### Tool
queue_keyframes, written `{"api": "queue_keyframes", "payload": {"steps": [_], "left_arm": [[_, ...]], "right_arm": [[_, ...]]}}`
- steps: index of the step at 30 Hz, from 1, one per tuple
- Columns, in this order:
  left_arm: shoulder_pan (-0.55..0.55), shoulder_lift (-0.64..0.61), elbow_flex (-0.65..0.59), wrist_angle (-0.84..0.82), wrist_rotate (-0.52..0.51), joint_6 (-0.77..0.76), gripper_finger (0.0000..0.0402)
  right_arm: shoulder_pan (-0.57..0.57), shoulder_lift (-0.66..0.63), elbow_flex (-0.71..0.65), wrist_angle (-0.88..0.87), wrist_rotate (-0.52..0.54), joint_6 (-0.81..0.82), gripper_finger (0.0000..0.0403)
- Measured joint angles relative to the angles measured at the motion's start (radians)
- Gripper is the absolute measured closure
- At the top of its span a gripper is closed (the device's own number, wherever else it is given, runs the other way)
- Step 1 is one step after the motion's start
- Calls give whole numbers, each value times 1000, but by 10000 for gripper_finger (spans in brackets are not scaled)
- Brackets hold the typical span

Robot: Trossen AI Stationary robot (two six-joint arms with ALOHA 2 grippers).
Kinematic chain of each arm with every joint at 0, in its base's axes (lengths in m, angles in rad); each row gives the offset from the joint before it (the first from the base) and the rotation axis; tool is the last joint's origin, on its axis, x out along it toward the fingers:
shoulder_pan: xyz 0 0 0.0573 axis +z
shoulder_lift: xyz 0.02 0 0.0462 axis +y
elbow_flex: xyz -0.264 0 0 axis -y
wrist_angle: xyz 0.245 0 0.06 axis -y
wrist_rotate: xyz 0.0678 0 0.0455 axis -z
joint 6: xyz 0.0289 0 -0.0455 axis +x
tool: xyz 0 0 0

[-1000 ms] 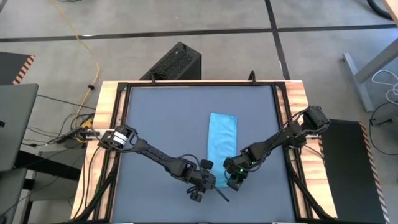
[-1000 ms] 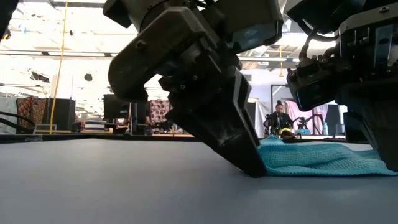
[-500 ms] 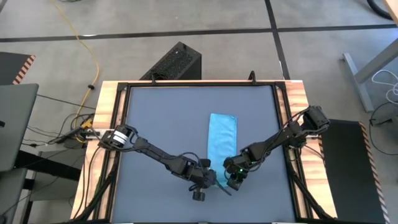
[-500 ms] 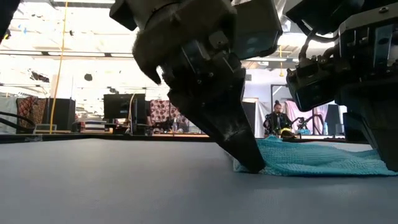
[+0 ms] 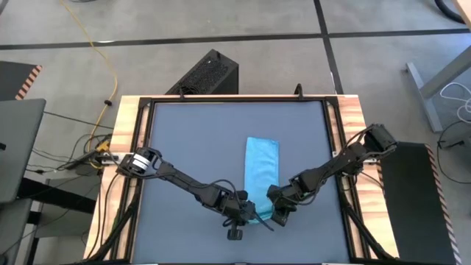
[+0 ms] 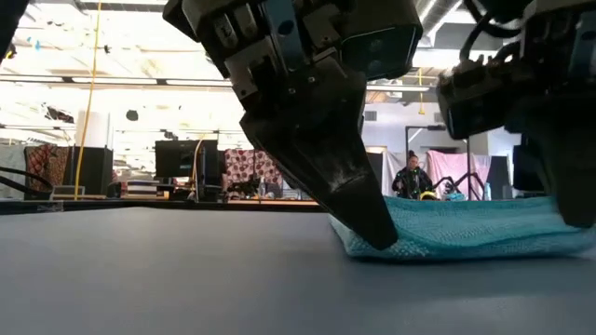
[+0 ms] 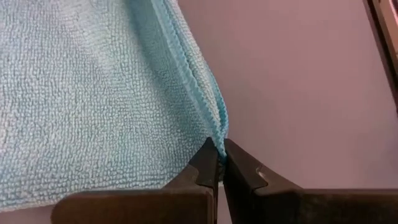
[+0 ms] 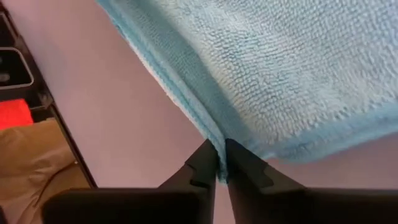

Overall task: Roll towel
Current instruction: Roll the blue microfiber towel

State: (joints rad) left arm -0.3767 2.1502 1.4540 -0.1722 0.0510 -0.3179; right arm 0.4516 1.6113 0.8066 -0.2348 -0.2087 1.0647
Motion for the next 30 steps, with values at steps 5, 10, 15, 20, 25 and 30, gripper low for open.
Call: {"api": "queue_keyframes", "payload": {"steps": [5,10,15,20,25,30], "left_arm": [[9,0,0,1,17,-1,401],[30,0,0,2,57,6,401],[59,-1,0,4,102,19,401],[88,-2,0,12,143,22,401],[106,-2,0,42,167,10,401],[118,-2,0,70,175,-14,401]], "right_arm": [[12,-27,0,-35,5,-1,289],[47,-27,0,-60,68,-2,235],[89,-28,0,-40,193,-27,212],[146,-67,0,-42,367,-63,218],[205,-153,1,-67,555,-134,225],[265,-197,2,-76,687,-267,230]]}}
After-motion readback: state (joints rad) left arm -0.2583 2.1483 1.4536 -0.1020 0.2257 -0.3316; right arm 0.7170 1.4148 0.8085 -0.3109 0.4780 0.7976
